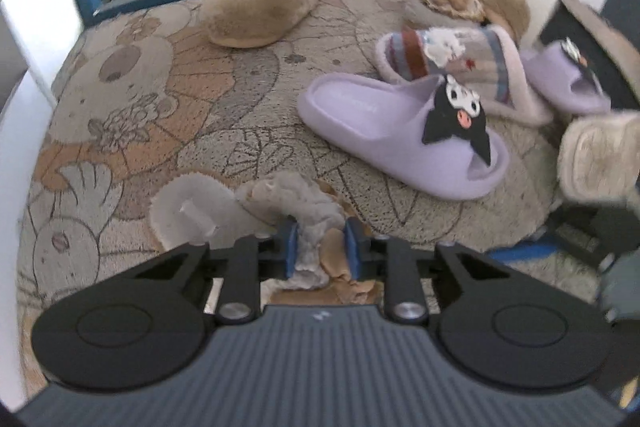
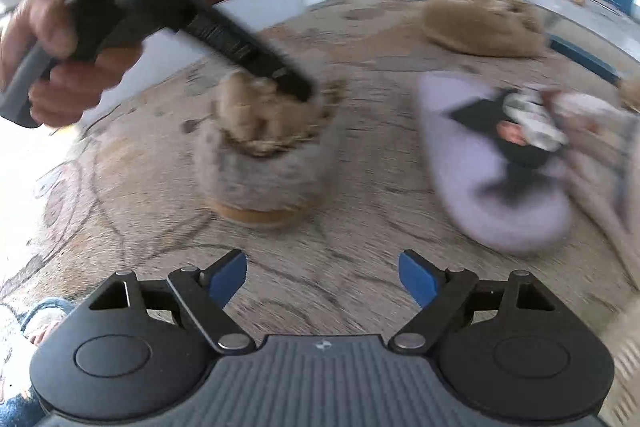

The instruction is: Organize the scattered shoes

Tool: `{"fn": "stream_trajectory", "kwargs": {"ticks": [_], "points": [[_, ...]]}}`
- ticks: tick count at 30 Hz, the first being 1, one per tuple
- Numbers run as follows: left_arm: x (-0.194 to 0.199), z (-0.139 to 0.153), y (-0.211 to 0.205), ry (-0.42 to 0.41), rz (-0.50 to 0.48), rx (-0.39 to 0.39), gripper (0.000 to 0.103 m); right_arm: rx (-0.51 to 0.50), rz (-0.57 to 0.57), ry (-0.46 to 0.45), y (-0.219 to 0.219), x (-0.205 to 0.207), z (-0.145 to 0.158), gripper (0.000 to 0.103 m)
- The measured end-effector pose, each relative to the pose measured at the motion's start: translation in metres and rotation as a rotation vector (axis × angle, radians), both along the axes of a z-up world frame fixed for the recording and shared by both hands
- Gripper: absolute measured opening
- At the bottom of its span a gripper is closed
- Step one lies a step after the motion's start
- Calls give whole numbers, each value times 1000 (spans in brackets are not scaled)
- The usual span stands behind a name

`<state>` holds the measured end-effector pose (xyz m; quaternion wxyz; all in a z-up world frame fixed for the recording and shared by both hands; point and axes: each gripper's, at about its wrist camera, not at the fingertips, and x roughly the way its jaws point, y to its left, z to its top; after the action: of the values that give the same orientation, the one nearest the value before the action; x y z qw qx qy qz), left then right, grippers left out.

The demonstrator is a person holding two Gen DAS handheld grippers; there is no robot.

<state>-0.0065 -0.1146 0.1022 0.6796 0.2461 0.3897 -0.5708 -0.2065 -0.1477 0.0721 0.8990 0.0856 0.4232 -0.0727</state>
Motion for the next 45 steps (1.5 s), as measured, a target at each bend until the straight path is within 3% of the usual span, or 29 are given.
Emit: {"fn": "stream_trajectory", "kwargs": {"ticks": [3,11,17,19,20,23,27,36,38,40,41,42,45], "points": [[6,1,3,39,45,-5,23,-5,-2,-15,0,19,1,86],[4,1,0,32,91,5,23,26,17,-17,-1,57,-5,90],[9,2,5,70,124,5,23,98,45,-46,-21,56,-4,60],[11,3,7,92,145,7,23,111,30,-44,-36,53,-2,24],[11,3,8,103,158,8,23,117,31,-46,-40,53,-1,17],[4,4,14,126,202,14,23,122,49,-43,-49,52,2,15],[-6,9,19,104,268,33,23,18,123,-44,-33,54,5,14],[22,19,37,146,431,21,23,-62,162,-109,-30,57,27,12],[20,16,33,121,418,26,29,-61,170,-71,-30,61,24,27],[16,14,28,82,403,34,38,-64,173,-52,-31,62,19,75],[13,14,26,63,399,37,44,-59,175,-56,-31,61,18,84],[11,14,24,34,395,40,55,-55,177,-61,-31,60,17,89],[8,11,23,-57,394,52,78,-27,173,-74,-32,58,16,89]]}}
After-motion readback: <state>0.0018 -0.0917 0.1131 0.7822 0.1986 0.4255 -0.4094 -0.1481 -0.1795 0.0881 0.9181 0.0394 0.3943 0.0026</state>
